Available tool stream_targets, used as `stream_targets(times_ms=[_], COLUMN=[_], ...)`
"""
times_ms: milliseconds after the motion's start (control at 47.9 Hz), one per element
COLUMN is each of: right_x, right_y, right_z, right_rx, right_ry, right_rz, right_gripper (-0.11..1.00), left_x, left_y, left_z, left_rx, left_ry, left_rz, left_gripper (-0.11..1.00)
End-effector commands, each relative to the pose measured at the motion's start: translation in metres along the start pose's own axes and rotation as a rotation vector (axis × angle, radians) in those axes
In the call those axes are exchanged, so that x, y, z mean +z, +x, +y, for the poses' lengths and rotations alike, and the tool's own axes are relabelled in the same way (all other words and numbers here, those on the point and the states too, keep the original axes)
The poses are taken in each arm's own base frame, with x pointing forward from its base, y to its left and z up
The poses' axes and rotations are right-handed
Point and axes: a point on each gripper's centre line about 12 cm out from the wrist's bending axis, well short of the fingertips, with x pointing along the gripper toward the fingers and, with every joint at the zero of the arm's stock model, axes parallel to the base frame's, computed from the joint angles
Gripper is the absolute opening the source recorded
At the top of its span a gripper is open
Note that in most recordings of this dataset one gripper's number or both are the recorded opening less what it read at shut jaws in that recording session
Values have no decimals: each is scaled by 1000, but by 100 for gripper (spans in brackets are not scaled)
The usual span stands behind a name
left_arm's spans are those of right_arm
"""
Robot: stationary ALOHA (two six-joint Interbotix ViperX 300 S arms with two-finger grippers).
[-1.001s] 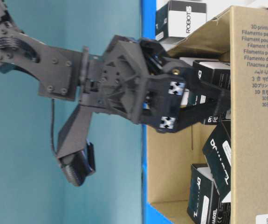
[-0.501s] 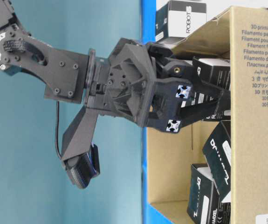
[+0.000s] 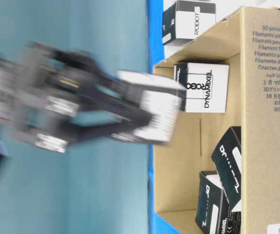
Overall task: Pick a box that is randomly placed inside the cardboard box.
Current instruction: 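Lift the held box out of the cardboard box toward the white tray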
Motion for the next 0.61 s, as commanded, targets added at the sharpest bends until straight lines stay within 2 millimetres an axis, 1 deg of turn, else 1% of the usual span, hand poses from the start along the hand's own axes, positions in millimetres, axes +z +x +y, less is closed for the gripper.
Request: stream_targets(times_ms=[0, 104, 230, 355, 480, 584], right_x=[-2, -14, -33, -53, -69, -85], right_y=[-37, -56, -66, -62, -59, -49], right_z=[-4, -12, -20, -29, -36, -43], right_rx=[0, -27, -48, -63, -69, -74], right_ry=[-10, -35, -65, -116, -177, -238], right_rz=[-28, -19, 6, 46, 62, 91], right_gripper=[61, 61, 61, 61, 61, 61], left_x=[6, 5, 5, 5, 3, 3], left_y=[0, 0, 0, 0, 1, 1], left_z=[0, 0, 0, 0, 0, 0], left_rx=[1, 2, 1, 2, 4, 4], left_ry=[2, 4, 2, 1, 0, 0], left_rz=[-16, -14, -14, -14, -7, -5], left_gripper=[-7, -7, -7, -7, -7, -7])
